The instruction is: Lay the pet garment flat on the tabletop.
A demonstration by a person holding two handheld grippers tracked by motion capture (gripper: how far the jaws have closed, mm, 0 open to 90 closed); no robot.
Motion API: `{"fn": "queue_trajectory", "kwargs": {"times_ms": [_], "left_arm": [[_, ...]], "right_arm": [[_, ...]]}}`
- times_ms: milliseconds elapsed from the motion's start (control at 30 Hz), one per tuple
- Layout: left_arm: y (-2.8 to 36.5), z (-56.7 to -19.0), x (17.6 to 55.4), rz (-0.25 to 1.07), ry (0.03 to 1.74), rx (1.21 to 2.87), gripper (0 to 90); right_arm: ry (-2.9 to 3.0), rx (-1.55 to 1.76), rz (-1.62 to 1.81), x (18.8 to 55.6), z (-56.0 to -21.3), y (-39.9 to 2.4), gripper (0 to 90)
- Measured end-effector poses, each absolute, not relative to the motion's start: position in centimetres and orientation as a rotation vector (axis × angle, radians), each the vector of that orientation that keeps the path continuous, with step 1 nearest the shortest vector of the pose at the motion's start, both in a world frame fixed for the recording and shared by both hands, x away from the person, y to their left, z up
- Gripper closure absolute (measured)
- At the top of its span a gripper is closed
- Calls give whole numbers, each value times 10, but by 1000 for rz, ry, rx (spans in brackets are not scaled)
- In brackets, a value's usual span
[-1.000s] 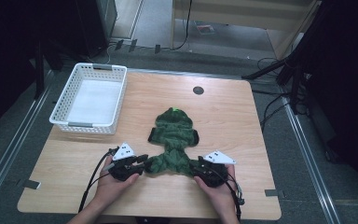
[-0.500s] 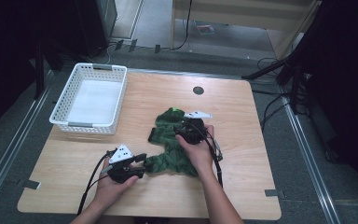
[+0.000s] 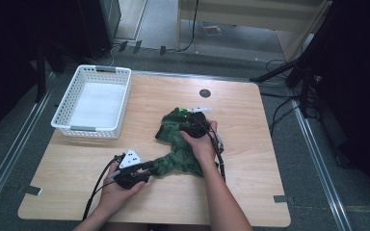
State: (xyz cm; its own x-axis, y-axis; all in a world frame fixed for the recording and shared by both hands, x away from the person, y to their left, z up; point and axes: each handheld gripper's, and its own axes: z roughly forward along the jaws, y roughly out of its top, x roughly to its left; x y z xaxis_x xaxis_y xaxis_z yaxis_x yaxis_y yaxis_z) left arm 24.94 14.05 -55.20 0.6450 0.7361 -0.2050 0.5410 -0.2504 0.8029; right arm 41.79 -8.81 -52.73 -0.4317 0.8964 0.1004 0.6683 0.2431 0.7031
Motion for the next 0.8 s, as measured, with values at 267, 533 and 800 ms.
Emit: {"fn": "queue_trajectory", "kwargs": {"times_ms": [267,533,800], "left_arm": [[151,-551,253,195,1030,1806,530],[150,-551,254,173,1001,1801,450],[134,-552,250,273,997,1977,705]], "right_arm": [[2188,1378,1254,351,-504,-118,507],[2205,1336,1116,292,-537,-138,502],[2202,1324,1079,289,-548,-133,527]]}}
